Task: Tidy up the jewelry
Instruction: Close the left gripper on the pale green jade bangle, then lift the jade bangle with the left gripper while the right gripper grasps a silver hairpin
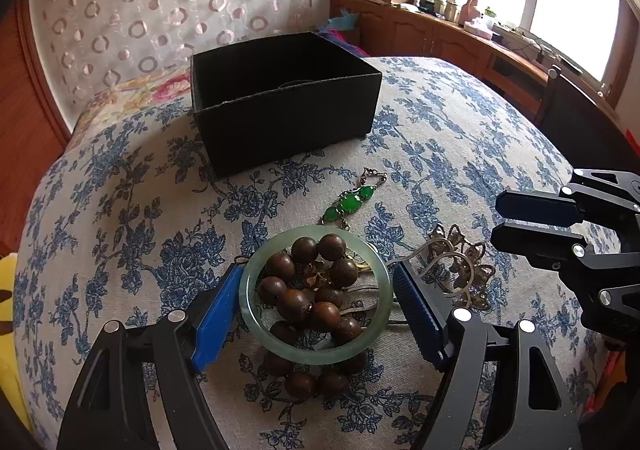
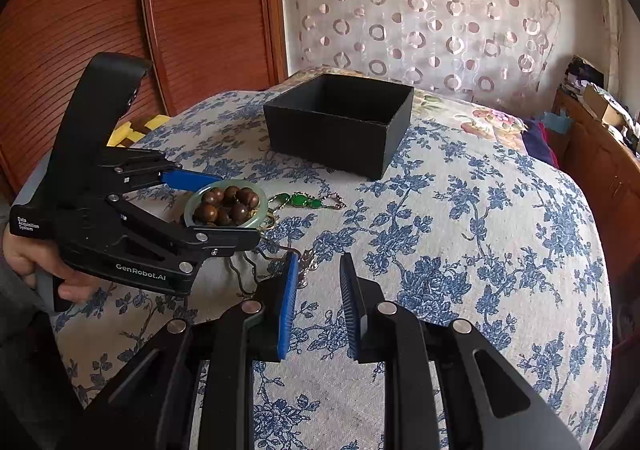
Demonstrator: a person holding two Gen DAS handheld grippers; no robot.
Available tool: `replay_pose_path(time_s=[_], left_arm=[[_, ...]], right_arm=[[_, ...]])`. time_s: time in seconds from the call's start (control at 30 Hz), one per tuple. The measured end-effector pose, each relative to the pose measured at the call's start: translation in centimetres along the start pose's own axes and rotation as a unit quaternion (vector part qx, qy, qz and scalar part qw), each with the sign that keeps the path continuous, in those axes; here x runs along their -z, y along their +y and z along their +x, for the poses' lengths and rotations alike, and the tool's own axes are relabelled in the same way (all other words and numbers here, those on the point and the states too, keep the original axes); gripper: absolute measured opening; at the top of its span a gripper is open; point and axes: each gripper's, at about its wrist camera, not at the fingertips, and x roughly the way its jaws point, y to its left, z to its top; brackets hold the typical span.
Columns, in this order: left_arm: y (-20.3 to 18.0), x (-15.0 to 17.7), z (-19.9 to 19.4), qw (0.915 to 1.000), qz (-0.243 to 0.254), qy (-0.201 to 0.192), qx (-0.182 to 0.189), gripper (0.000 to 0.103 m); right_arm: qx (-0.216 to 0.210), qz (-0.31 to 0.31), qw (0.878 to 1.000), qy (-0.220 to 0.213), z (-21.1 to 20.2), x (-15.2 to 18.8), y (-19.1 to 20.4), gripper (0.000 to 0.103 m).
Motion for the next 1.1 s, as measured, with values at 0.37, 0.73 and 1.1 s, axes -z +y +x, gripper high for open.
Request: replay_pose_path(time_s=[0.37,0.73,1.1], left_arm=[[0.2,0.4,-3.0,0.9990,-0.012,-0.043,0.001,0.069],[0.7,1.1,-5.6,0.9966,-0.028,-0.077,-0.001,0.069],[0.9,1.5,-5.8,0.9965,-0.028,-0.079,-0.001,0.069]], right_arm=[[-0.008,0.008,1.000,0.010,1.1,0.0,0.4,0.024],[-0.012,0.019,0.999,0.032,2.6,-0.6,1.1,0.038],[-0.005,0.019,0.998,0.052,3.7,-0.5,1.1,0.038]])
